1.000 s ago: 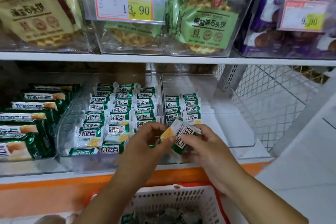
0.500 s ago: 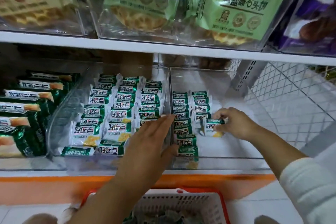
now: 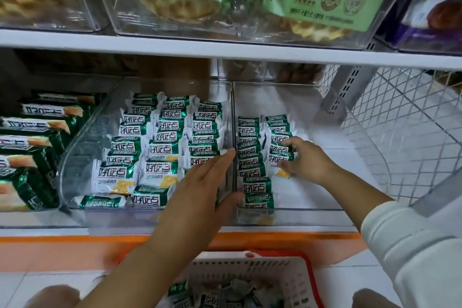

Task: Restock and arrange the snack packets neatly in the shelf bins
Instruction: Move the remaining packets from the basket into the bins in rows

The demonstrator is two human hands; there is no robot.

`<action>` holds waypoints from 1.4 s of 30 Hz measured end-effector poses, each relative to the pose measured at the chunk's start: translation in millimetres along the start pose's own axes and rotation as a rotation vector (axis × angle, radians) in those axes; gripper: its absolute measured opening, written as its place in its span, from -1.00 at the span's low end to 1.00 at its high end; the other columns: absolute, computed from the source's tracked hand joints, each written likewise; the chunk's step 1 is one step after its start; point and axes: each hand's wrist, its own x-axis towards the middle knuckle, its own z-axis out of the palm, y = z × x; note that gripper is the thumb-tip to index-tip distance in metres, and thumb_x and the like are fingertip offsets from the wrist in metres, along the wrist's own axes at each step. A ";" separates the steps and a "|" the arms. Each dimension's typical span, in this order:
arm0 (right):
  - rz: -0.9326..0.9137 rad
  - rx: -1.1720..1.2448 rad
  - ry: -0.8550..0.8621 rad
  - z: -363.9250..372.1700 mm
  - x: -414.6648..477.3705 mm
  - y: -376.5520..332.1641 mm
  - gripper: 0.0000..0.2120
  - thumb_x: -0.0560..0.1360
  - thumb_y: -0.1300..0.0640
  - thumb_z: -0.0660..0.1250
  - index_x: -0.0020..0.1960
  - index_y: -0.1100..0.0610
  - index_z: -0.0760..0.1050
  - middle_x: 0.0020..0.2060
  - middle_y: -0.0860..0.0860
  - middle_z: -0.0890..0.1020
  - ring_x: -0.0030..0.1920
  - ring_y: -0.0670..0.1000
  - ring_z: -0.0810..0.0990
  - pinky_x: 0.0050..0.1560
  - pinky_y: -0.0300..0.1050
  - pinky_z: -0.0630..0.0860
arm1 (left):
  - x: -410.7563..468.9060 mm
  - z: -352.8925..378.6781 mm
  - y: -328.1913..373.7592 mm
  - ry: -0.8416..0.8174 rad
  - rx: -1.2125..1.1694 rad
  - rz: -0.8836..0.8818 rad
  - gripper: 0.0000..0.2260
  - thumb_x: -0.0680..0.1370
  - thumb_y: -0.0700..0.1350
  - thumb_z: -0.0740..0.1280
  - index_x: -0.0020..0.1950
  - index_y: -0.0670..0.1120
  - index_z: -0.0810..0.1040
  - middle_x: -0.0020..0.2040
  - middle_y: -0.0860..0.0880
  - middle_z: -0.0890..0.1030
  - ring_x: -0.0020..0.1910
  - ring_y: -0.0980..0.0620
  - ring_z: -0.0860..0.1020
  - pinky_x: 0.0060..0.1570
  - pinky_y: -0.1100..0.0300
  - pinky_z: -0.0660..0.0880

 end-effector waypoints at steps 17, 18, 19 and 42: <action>-0.196 0.239 -0.286 92.8 -191.6 -25.9 -0.78 0.58 0.03 0.28 0.22 -0.05 0.49 -0.04 -0.11 0.58 -0.09 -0.19 0.54 -0.08 -0.26 0.46 | -162.1 71.6 -92.4 -0.307 0.007 -0.310 -0.64 0.59 -0.01 0.33 0.40 0.04 0.48 0.32 0.06 0.52 0.20 0.02 0.54 0.13 0.20 0.44; -0.116 0.180 -0.454 119.1 -191.6 -10.5 -0.70 0.59 0.02 0.27 0.31 -0.04 0.44 0.07 -0.08 0.56 0.02 -0.15 0.53 0.02 -0.21 0.46 | -172.1 86.0 -101.9 -0.350 -0.015 -0.368 -0.62 0.58 -0.01 0.35 0.41 0.04 0.47 0.33 0.04 0.52 0.20 0.04 0.54 0.14 0.23 0.43; -0.043 0.118 -0.568 144.4 -190.9 4.2 -0.64 0.60 0.00 0.26 0.38 -0.03 0.38 0.16 -0.06 0.52 0.09 -0.12 0.50 0.05 -0.21 0.44 | -181.9 100.6 -110.7 -0.403 -0.040 -0.426 -0.59 0.57 0.00 0.36 0.42 0.03 0.46 0.33 0.03 0.52 0.20 0.05 0.54 0.14 0.25 0.41; 0.045 -0.286 -0.875 345.8 -217.3 90.9 -0.21 0.48 -0.30 0.25 0.57 -0.15 -0.06 0.45 0.18 0.19 0.42 0.26 0.20 0.35 0.17 0.29 | -234.9 268.5 -155.0 -0.796 -0.349 -0.810 -0.22 0.41 0.07 0.52 0.52 -0.11 0.26 0.39 -0.21 0.28 0.34 -0.24 0.41 0.31 0.05 0.40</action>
